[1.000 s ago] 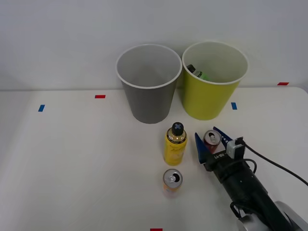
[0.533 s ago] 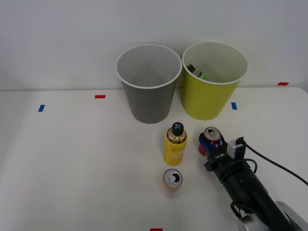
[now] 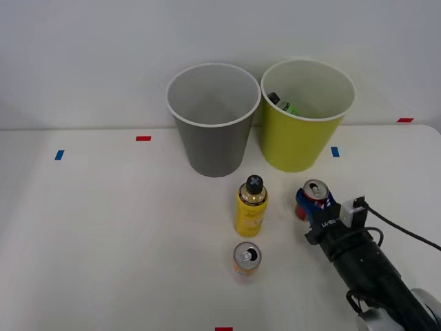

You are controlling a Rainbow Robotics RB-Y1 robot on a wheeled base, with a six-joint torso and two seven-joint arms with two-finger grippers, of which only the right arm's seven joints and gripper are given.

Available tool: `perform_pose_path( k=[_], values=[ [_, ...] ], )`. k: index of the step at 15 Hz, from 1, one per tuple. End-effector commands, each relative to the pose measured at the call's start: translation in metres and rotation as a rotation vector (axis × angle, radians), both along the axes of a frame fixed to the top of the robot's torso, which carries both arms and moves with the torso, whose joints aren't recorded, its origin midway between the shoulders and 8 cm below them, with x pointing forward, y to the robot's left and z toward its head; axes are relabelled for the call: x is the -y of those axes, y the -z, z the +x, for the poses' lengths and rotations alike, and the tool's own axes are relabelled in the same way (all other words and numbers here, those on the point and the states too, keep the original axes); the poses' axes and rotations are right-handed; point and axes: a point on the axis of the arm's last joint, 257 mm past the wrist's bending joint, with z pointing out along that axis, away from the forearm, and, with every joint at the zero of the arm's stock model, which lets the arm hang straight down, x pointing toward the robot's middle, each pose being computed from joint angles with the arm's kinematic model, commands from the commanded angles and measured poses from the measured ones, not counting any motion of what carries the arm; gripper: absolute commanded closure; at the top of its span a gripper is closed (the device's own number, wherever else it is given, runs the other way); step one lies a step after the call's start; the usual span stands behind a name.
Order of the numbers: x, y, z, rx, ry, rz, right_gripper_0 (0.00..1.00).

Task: Put cans in the gray bin, plastic bottles in the light green bin

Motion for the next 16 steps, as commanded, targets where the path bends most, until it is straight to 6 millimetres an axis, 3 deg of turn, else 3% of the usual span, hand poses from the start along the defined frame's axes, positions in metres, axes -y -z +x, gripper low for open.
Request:
perform_pose_path(
  k=[1,7,16],
  values=[
    [0.006,-0.032,-0.006,0.010,-0.050,0.073,0.98],
    [-0.003,-0.101,-0.012,0.064,-0.130,0.195,0.98],
    [-0.057,-0.211,0.014,0.216,-0.239,0.414,0.98]
  ],
)
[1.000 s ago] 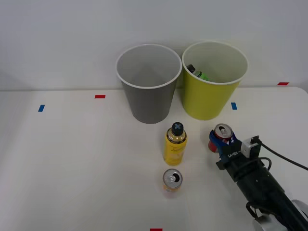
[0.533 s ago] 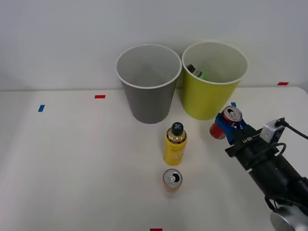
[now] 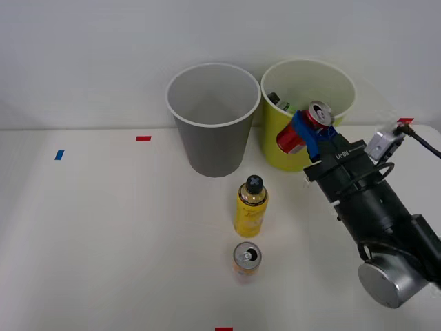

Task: Put cans in the gray bin, plastic bottles in the light green bin

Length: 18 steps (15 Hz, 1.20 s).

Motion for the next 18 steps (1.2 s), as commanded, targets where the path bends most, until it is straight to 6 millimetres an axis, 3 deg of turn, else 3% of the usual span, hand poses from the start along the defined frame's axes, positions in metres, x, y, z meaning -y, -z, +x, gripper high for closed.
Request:
perform_pose_path(
  k=[1,5,7,11,16,18],
  values=[
    [-0.017,-0.036,0.011,0.035,-0.037,0.064,0.98],
    [-0.057,-0.077,0.023,0.006,-0.085,0.076,0.97],
    [-0.081,-0.087,0.030,-0.022,-0.112,0.064,0.97],
    [-0.105,-0.107,0.046,-0.059,-0.113,0.030,0.97],
    [-0.126,-0.113,0.052,-0.064,-0.103,-0.037,0.98],
    [-0.135,-0.109,0.064,-0.070,-0.087,-0.048,0.98]
  ],
)
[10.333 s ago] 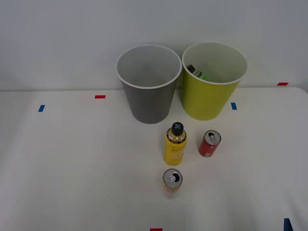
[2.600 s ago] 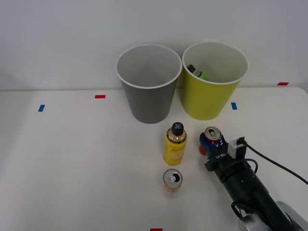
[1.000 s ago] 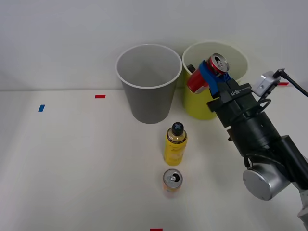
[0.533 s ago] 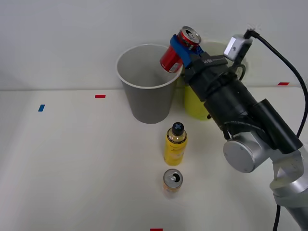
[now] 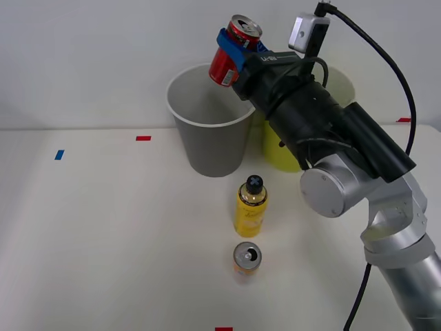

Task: Put cans in the gray bin, plastic bottles in the light green bin

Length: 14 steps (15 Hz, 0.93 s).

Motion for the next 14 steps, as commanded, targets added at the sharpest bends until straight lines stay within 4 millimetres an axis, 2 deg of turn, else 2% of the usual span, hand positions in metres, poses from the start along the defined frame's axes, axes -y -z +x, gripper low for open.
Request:
perform_pose_path(
  k=[1,4,6,14],
  values=[
    [-0.015,0.006,0.017,-0.008,0.020,-0.018,0.98],
    [-0.027,0.007,0.033,-0.006,0.048,-0.039,0.98],
    [-0.027,0.013,0.039,0.037,0.102,-0.126,0.98],
    [-0.035,0.017,0.037,0.037,0.097,-0.140,0.97]
  ],
)
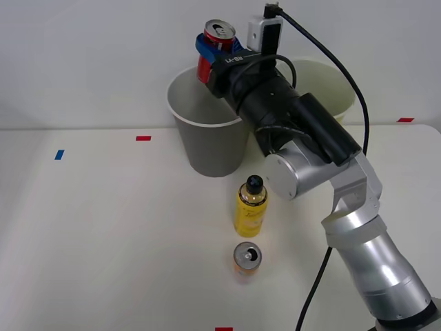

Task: Put cans in the gray bin, plastic bottles in the light green bin

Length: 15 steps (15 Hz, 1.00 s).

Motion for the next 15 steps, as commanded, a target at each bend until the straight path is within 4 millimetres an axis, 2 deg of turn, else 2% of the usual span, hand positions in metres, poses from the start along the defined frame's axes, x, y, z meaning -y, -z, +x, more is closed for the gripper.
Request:
perform_pose_path(
  k=[1,3,4,5,15],
  values=[
    [-0.0003,0.0008,0.0003,-0.005,-0.003,0.005,0.93],
    [0.0006,0.0019,0.0002,-0.011,-0.005,0.011,0.43],
    [0.0015,0.0019,0.0004,-0.011,-0.004,0.012,0.12],
    [0.0019,0.0032,0.0005,-0.017,-0.007,0.015,0.00],
    [0.0084,0.0048,0.0020,-0.023,-0.008,0.024,0.00]
  ],
)
